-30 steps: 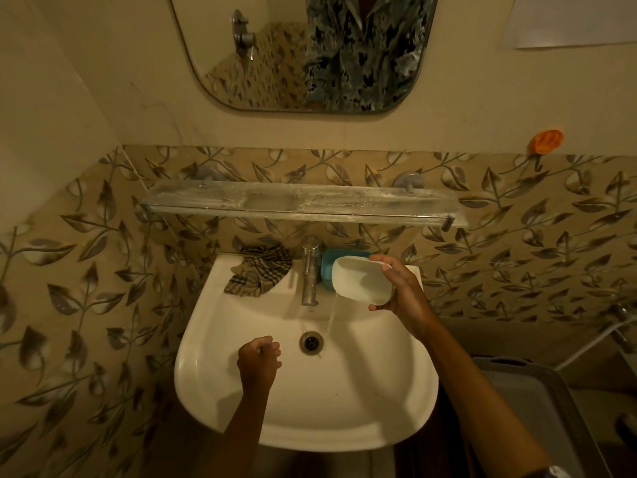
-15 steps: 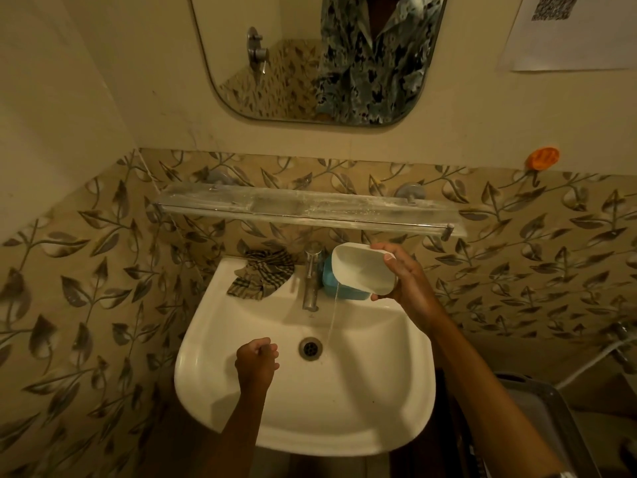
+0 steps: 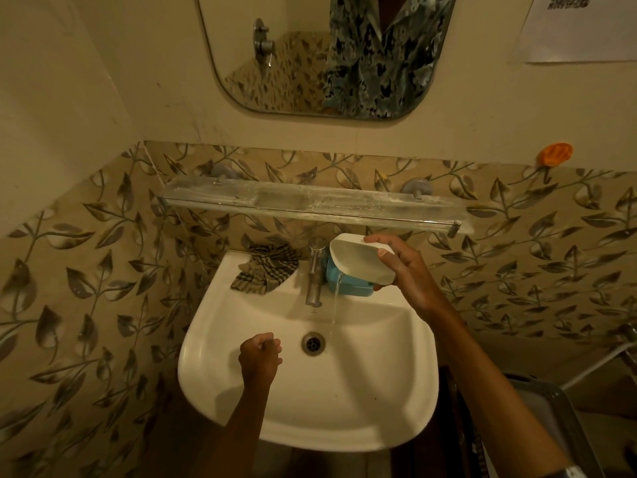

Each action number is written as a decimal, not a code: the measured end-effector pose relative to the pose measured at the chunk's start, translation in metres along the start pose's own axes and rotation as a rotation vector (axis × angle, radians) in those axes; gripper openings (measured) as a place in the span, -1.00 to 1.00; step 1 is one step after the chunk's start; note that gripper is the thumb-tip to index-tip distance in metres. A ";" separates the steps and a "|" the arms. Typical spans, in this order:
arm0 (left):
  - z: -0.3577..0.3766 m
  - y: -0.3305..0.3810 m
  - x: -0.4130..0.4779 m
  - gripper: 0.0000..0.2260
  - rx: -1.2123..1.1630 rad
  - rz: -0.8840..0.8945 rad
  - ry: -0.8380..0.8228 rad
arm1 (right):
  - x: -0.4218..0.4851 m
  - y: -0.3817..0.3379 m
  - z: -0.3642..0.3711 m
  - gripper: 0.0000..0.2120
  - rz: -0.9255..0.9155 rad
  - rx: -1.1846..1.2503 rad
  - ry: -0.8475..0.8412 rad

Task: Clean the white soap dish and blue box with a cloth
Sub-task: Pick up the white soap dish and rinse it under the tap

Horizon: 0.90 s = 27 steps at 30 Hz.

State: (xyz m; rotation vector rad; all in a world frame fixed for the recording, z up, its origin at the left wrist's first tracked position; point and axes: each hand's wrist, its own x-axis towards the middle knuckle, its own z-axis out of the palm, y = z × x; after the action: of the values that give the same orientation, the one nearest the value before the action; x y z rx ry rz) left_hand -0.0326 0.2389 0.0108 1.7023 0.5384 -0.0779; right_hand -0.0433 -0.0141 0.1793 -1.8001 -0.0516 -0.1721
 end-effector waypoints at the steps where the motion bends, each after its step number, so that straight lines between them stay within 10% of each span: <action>1: 0.000 0.000 0.000 -0.76 0.002 0.001 0.000 | 0.000 -0.001 0.000 -0.72 -0.012 -0.019 -0.004; 27: 0.007 -0.006 -0.007 -0.76 0.012 0.015 -0.014 | -0.016 0.030 0.022 -0.79 -0.204 -0.359 -0.153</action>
State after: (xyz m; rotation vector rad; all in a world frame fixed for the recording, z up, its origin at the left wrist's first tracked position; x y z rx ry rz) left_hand -0.0393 0.2311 0.0064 1.7160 0.5154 -0.0826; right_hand -0.0530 0.0011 0.1437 -2.1634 -0.3327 -0.1978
